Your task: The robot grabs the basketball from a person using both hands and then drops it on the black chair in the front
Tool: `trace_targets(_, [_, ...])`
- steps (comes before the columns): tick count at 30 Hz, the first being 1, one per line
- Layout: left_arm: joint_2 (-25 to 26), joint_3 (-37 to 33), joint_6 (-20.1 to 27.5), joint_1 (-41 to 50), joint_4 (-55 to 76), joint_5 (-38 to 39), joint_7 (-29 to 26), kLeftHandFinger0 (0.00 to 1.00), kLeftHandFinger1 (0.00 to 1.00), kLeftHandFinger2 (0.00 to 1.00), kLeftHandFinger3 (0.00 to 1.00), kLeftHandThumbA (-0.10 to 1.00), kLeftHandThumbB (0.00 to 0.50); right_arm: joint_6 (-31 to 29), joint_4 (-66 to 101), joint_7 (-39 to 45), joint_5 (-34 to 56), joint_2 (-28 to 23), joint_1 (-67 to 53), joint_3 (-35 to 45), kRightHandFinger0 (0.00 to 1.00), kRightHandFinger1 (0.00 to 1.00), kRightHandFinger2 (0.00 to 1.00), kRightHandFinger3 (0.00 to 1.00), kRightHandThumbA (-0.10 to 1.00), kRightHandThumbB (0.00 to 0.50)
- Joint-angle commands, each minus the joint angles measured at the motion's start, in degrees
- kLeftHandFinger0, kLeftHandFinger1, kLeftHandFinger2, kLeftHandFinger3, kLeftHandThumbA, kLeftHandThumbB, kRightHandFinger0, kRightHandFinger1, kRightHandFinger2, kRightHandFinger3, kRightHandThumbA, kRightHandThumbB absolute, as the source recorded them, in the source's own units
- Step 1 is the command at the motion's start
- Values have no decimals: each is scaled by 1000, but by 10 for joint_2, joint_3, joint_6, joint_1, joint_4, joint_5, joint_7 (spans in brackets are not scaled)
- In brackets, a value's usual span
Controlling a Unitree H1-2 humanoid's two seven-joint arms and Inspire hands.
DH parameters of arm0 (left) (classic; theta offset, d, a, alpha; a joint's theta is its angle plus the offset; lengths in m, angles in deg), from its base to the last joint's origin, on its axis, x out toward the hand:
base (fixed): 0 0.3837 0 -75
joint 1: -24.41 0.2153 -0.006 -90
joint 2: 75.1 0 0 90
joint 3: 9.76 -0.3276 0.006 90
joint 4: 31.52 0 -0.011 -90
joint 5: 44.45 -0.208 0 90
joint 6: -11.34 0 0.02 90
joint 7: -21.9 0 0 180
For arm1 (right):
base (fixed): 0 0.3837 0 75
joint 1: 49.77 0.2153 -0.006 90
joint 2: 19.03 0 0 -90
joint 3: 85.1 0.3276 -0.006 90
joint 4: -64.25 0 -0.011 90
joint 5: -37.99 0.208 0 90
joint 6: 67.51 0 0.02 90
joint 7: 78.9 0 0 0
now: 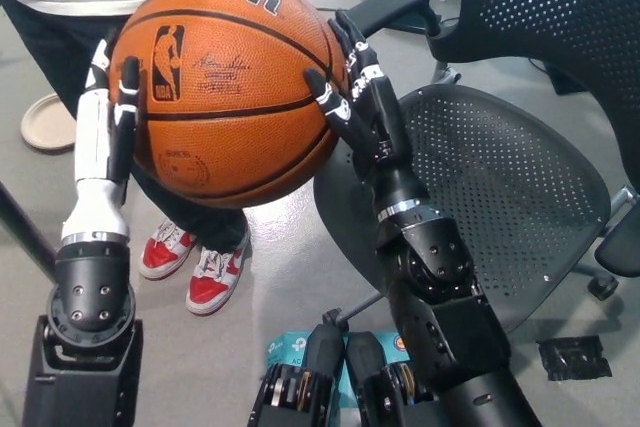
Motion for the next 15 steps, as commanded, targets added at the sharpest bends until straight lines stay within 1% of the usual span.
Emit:
trace_targets(1, [-55,-60,-9,-44,2,50,71,1000,1000,1000,1000,1000,169,19,18,28,-56,47,43,-58,1000,1000,1000,1000,1000,220])
trace_targets(3, [-59,-62,-20,-53,11,45,67,1000,1000,1000,1000,1000,180,24,34,28,-48,45,43,-56,1000,1000,1000,1000,1000,213])
trace_targets(4, [-57,-67,-18,-59,15,39,67,1000,1000,1000,1000,1000,166,28,48,29,-44,43,44,-56,1000,1000,1000,1000,1000,195])
trace_targets(6, [-58,-69,-21,-66,22,39,69,1000,1000,1000,1000,1000,154,37,66,25,-45,40,44,-58,1000,1000,1000,1000,1000,196])
trace_targets(7, [-54,-75,-21,-75,28,35,72,1000,1000,1000,1000,1000,153,49,86,20,-41,39,45,-56,1000,1000,1000,1000,1000,220])
trace_targets(8, [-56,-78,-27,-82,35,26,68,1000,1000,1000,1000,1000,150,52,101,20,-39,36,46,-56,1000,1000,1000,1000,1000,207])
trace_targets(9, [-58,-80,-25,-95,39,28,67,1000,1000,1000,1000,1000,118,53,112,18,-39,32,53,-55,1000,1000,1000,1000,1000,208])
trace_targets(11, [-65,-82,-36,-119,51,24,59,1000,1000,1000,1000,1000,94,71,140,13,-36,24,63,-52,1000,1000,1000,1000,1000,211])
trace_targets(12, [-66,-82,-40,-129,54,26,61,1000,1000,1000,1000,1000,90,84,153,10,-32,21,68,-50,1000,1000,1000,1000,1000,231])
trace_targets(13, [-68,-84,-57,-139,60,21,60,1000,1000,1000,1000,1000,90,79,161,10,-32,16,74,-49,1000,1000,1000,1000,1000,218])
trace_targets(14, [-68,-88,-61,-148,62,16,60,1000,1000,1000,1000,1000,76,88,171,10,-28,12,78,-49,1000,1000,1000,1000,1000,225])
trace_targets(15, [-69,-93,-74,-165,66,12,63,1000,1000,1000,1000,1000,84,103,189,3,-25,5,86,-44,1000,1000,1000,1000,1000,247])
